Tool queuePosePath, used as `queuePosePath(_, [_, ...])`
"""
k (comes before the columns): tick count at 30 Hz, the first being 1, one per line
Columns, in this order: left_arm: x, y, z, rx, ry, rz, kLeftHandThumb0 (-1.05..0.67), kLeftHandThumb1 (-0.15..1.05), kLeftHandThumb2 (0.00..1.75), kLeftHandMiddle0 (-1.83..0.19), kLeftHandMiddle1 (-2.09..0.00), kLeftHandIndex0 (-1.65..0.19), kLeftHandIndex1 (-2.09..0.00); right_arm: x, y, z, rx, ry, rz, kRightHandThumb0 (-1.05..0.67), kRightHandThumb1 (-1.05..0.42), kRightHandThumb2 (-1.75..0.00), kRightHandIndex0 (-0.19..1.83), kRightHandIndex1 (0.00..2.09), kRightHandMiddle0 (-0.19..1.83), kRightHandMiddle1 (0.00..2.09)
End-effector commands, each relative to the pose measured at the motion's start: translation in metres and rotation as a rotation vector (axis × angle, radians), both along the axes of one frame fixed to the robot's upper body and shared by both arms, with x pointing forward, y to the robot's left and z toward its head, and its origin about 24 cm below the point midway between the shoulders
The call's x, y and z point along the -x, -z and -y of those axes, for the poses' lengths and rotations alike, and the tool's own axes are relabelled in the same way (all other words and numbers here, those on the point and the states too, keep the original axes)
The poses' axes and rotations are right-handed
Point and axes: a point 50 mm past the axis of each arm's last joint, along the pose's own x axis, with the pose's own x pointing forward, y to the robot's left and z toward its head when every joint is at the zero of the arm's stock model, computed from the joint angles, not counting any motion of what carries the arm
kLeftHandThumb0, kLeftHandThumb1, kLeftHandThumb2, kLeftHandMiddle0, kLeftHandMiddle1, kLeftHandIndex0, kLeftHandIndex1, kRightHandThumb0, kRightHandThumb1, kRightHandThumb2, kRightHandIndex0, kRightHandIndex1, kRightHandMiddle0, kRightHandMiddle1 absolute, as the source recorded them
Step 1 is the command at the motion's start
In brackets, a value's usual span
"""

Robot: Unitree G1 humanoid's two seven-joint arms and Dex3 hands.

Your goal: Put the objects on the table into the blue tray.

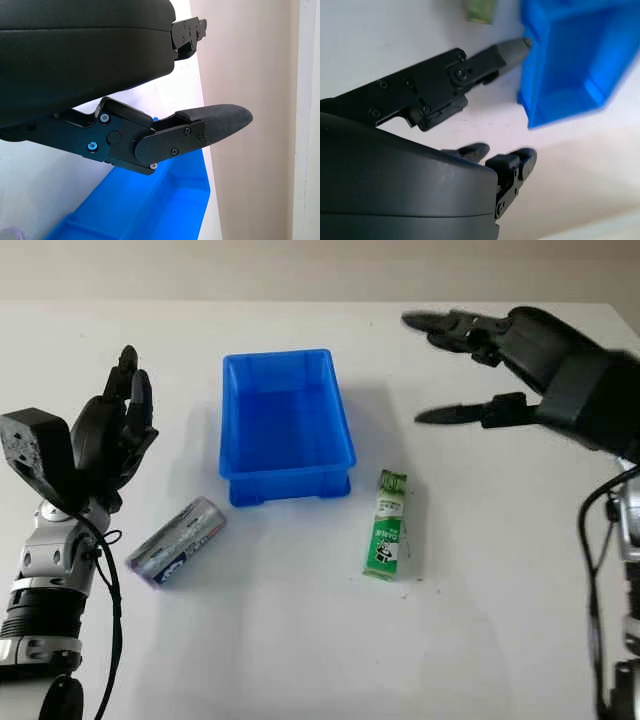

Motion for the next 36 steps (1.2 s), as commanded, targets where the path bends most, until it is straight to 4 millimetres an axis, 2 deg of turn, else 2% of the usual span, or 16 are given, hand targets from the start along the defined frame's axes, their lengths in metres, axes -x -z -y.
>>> queuePosePath(1, [-0.001,-0.008,-0.001,-0.019,0.004,0.023,-0.78,1.05,0.69,0.19,0.00,0.19,0.00,0.005,-0.005,-0.002,0.127,-0.020,0.003,-0.55,-0.76,-0.04,0.52,0.12,0.53,0.08])
queuePosePath(5, [-0.003,-0.009,-0.001,-0.036,0.007,0.012,-0.80,1.05,0.69,0.19,0.00,0.19,0.00,0.013,-0.001,-0.005,0.394,-0.108,0.033,-0.50,-0.74,-0.05,0.50,0.08,0.54,0.07])
queuePosePath(10, [-0.004,-0.009,0.000,-0.038,0.017,0.006,-0.80,1.05,0.69,0.19,0.00,0.19,0.00,0.015,0.009,-0.005,0.546,-0.199,0.056,-0.40,-0.74,-0.05,0.47,0.06,0.51,0.05])
queuePosePath(21, [-0.003,-0.008,0.001,-0.042,0.017,-0.008,-0.80,1.05,0.67,0.19,0.00,0.19,0.00,0.016,0.029,-0.012,0.643,-0.386,0.143,-0.33,-0.81,-0.07,0.54,0.08,0.57,0.07])
queuePosePath(36, [-0.002,-0.009,0.000,-0.051,0.015,-0.005,-0.80,1.05,0.67,0.19,0.00,0.19,0.00,0.013,0.044,-0.020,0.587,-0.509,0.239,-0.34,-0.87,-0.06,0.61,0.10,0.62,0.09])
